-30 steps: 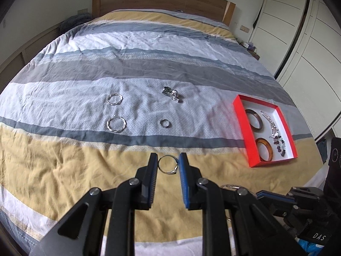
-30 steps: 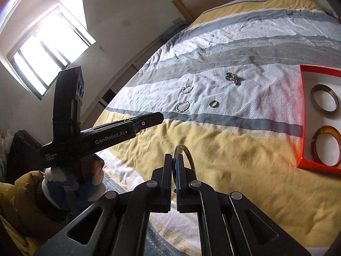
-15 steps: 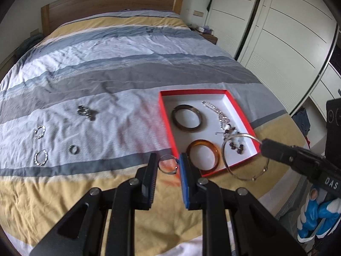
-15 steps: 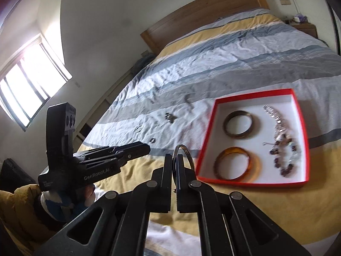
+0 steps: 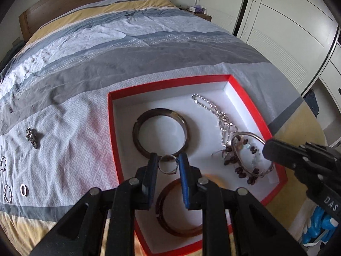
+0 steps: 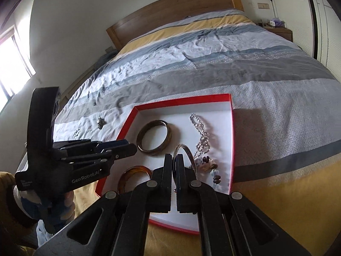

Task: Organize jewelry
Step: 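Carry the ring and silver bangle into the red box and release both, then withdraw both tools from the box toward the remaining silver pieces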

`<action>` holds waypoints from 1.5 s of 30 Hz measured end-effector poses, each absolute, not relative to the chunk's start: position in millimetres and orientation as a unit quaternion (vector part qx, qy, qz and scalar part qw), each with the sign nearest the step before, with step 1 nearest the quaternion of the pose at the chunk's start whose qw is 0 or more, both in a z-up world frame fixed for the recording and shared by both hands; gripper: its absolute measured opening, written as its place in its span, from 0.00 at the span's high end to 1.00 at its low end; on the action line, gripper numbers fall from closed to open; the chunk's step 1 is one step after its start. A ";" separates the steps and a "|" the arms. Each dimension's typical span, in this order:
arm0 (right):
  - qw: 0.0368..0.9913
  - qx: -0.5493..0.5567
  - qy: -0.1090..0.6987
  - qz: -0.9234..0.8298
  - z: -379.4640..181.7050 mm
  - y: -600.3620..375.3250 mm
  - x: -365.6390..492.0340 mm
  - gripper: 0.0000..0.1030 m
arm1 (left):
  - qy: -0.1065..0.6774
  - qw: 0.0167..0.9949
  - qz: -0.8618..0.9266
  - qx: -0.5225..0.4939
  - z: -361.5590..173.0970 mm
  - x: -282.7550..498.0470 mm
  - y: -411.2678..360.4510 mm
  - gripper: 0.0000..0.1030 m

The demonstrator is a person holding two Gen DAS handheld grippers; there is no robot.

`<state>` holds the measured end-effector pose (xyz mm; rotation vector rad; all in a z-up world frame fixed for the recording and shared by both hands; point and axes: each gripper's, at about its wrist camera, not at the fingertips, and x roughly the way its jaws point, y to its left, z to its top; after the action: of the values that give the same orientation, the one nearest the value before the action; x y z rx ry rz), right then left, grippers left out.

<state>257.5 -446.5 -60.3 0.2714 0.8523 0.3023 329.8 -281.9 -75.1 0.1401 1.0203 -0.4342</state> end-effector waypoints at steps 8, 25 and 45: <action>0.885 0.056 0.427 0.176 -77.7 -419.5 254.6 0.96 | 0.495 0.841 -0.208 0.066 -97.3 331.3 -276.0 0.82; 0.874 0.050 0.461 0.145 -94.0 -422.4 244.0 0.76 | 0.495 0.838 -0.217 0.077 -96.1 332.6 -278.6 0.78; 0.900 0.087 0.420 0.083 -23.5 -439.4 156.5 0.63 | 0.463 0.847 -0.251 0.072 -22.9 267.9 -255.7 0.60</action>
<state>156.5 -439.4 -23.5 0.1805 0.8693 0.1715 267.9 -255.7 -22.9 0.1508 0.9759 -0.5290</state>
